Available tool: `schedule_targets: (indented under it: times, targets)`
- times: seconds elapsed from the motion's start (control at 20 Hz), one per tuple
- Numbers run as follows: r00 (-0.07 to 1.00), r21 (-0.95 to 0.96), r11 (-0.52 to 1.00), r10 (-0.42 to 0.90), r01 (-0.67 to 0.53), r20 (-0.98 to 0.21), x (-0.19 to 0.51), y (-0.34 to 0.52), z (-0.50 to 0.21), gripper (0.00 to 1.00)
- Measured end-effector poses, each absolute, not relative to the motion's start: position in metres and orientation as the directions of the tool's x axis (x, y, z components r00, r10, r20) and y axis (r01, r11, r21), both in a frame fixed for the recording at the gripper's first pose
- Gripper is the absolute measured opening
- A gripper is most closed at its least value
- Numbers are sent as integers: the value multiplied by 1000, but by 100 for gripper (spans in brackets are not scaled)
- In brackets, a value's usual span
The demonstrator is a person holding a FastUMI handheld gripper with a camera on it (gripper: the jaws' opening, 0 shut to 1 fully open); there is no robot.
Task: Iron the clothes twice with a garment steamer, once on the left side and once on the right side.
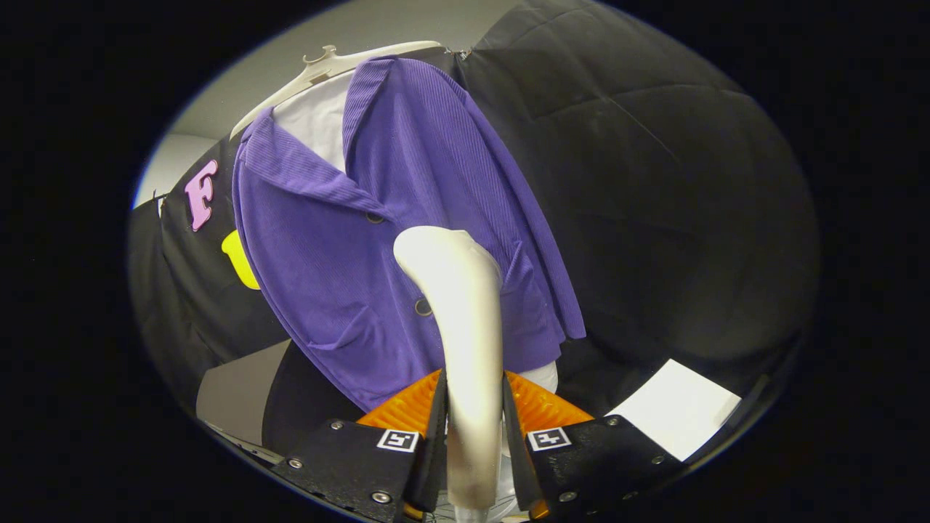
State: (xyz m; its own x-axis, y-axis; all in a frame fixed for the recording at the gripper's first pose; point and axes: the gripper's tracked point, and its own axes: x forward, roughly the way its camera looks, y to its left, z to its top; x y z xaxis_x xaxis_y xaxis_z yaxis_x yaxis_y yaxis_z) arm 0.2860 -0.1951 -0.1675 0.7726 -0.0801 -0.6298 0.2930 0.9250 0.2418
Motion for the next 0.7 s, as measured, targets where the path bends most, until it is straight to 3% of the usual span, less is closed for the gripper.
schedule_targets:
  times: [0.7]
  targets:
    - [596,186,921,-59,341,-801,273,-173,-293,40]
